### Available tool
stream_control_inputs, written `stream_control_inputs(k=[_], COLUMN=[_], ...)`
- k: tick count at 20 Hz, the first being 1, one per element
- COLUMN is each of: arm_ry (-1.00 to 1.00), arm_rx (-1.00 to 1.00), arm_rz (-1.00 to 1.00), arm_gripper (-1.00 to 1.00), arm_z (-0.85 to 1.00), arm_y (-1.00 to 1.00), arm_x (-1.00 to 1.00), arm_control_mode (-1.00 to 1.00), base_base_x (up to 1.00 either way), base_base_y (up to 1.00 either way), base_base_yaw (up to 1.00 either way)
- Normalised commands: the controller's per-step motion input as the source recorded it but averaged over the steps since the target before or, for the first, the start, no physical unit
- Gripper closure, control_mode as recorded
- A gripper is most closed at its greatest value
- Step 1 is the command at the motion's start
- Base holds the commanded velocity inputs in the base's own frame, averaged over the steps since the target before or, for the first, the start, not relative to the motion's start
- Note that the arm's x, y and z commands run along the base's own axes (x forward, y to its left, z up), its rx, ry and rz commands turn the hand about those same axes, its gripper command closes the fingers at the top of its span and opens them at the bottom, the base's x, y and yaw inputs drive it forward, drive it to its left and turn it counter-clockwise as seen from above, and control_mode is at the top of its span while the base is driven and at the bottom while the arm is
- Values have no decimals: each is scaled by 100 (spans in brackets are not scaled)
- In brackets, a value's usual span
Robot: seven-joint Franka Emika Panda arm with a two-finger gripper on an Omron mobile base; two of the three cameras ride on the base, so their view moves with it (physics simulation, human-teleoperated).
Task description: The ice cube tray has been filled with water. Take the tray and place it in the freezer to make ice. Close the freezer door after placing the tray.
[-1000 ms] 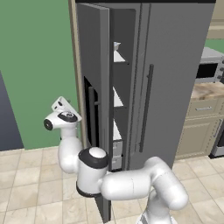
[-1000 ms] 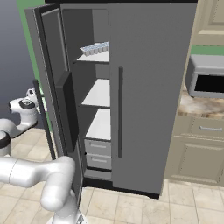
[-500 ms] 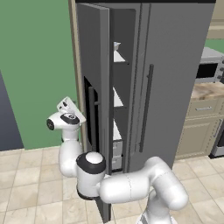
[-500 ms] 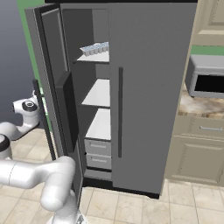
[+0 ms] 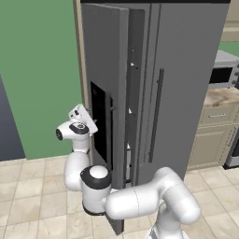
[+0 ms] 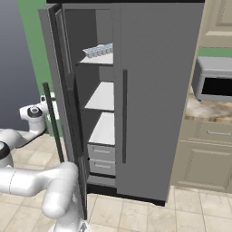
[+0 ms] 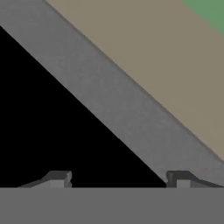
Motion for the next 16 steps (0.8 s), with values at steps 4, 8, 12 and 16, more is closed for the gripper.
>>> stream_control_inputs(k=[4,8,12,16], arm_ry=[-7,-6,0,0], arm_rx=[0,2,12,18], arm_rz=[-6,-2,1,10], arm_gripper=[-100,-100,-100,-100], arm_z=[-4,-1,0,0], arm_y=[-100,-100,-100,-96], arm_x=[-1,0,14,41], arm_control_mode=[-100,-100,-100,-100], base_base_x=[0,0,0,0], base_base_y=[0,0,0,0], base_base_yaw=[0,0,0,0])
